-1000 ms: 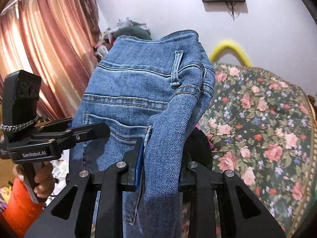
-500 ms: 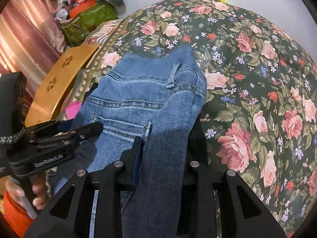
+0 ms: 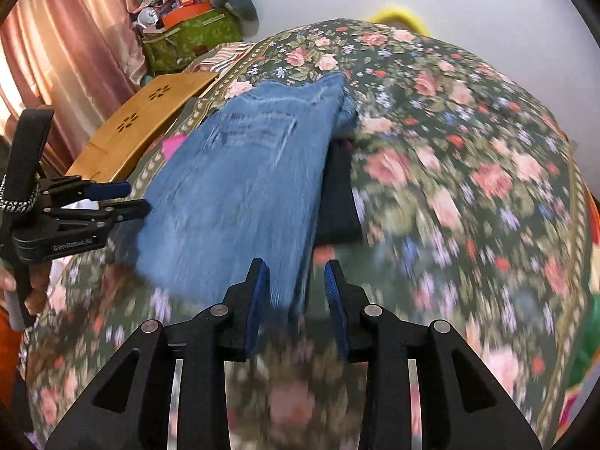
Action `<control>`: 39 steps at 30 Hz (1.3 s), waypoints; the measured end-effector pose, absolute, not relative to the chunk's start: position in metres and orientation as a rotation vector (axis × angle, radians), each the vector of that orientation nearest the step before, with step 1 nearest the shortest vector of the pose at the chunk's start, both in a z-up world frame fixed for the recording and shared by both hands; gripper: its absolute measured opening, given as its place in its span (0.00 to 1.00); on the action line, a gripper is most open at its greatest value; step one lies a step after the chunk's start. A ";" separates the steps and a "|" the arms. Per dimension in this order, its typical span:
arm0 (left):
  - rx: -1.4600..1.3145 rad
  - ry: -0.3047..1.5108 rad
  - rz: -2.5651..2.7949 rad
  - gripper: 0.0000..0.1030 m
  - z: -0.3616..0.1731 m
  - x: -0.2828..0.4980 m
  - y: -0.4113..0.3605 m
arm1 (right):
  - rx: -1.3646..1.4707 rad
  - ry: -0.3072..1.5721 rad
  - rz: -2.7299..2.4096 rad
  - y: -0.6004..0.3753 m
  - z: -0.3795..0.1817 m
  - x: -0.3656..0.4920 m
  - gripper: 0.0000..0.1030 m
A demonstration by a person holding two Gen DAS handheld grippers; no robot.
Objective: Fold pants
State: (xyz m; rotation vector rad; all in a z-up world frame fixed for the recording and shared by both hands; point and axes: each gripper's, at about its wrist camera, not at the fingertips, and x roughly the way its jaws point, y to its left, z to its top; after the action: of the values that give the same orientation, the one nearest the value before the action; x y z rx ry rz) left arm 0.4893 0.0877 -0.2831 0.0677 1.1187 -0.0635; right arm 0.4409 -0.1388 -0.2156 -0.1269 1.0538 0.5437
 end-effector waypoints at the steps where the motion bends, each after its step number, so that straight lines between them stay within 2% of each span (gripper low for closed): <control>1: 0.063 1.115 -0.062 0.45 -0.280 0.480 0.088 | -0.126 1.050 0.536 -0.144 -0.211 0.430 0.28; 6: -0.042 1.029 -0.047 0.45 -0.235 0.430 0.096 | -0.086 0.924 0.546 -0.155 -0.160 0.390 0.28; 16: -0.099 0.593 -0.069 0.45 -0.061 0.304 0.077 | -0.023 0.457 0.607 -0.160 -0.004 0.273 0.28; 23: -0.030 0.340 -0.070 0.45 0.008 0.212 0.043 | -0.002 0.240 0.629 -0.158 0.042 0.194 0.28; 25: -0.021 0.298 -0.067 0.47 0.016 0.192 0.034 | 0.006 0.211 0.627 -0.157 0.046 0.179 0.28; 26: -0.018 0.285 -0.059 0.52 0.017 0.186 0.033 | 0.011 0.205 0.628 -0.157 0.046 0.176 0.29; 28: -0.003 0.243 -0.025 0.66 0.021 0.168 0.027 | 0.025 0.196 0.619 -0.157 0.046 0.168 0.35; 30: 0.006 0.214 -0.008 0.84 0.022 0.155 0.023 | 0.035 0.186 0.589 -0.159 0.042 0.166 0.58; 33: 0.013 0.192 -0.004 0.97 0.023 0.141 0.019 | 0.053 0.186 0.538 -0.162 0.039 0.164 0.79; 37: 0.030 0.187 0.002 1.00 0.022 0.134 0.013 | 0.047 0.204 0.494 -0.164 0.038 0.165 0.89; 38: 0.034 0.187 0.009 1.00 0.021 0.135 0.013 | 0.044 0.206 0.483 -0.164 0.038 0.166 0.97; 39: 0.032 0.189 0.009 1.00 0.020 0.134 0.013 | 0.046 0.201 0.475 -0.165 0.038 0.163 1.00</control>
State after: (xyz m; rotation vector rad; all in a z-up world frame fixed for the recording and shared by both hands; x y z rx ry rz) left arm 0.1343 0.0132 0.0203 0.0320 0.1886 0.0091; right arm 0.1631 -0.1654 0.0378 0.0460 0.2012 0.4755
